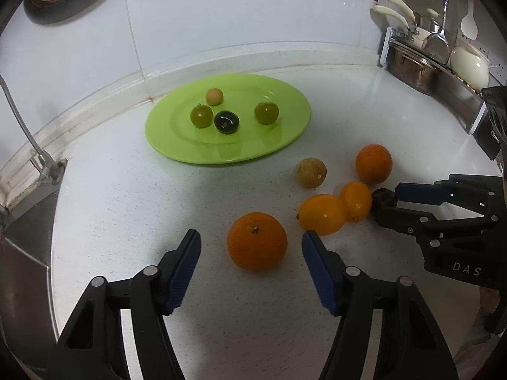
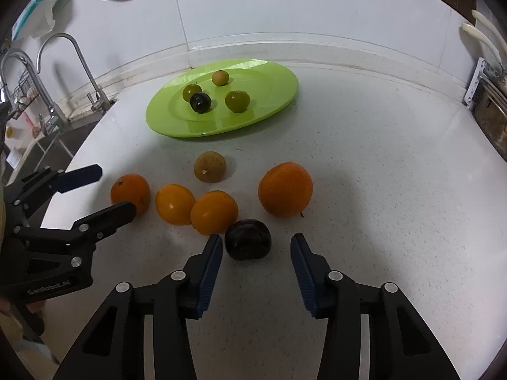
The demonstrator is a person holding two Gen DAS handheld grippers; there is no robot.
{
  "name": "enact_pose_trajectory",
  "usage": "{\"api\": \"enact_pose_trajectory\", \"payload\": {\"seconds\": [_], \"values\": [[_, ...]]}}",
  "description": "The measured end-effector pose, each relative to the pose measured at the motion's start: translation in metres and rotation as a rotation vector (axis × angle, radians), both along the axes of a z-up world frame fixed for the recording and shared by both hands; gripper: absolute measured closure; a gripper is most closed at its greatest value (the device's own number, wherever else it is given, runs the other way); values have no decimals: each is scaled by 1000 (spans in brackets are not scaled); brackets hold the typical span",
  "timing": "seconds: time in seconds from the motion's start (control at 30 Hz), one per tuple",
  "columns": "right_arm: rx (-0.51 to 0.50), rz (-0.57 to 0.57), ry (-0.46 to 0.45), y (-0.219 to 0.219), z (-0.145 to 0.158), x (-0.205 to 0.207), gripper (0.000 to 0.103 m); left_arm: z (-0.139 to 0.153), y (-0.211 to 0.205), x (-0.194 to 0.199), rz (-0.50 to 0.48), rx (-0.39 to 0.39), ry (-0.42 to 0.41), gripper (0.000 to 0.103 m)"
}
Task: Organize fruits
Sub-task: 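Grasp a large orange with the left tool while the right tool grasps a dark plum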
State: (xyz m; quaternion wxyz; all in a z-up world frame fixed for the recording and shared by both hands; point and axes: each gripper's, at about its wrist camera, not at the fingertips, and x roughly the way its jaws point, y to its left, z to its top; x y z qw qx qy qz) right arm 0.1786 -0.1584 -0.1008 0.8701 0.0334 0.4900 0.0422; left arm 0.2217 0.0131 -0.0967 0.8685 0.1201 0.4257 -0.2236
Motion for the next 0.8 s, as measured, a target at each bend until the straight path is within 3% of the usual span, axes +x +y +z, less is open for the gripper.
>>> {"api": "enact_pose_trajectory", "payload": {"seconds": [0.23,0.8], "values": [[24,23,8,4,-3,2,70,-6,-1,5,0,-17,39,62],[47,25,-42,6,12,-8,71,19,2,-15,-20,-55,5,62]]}}
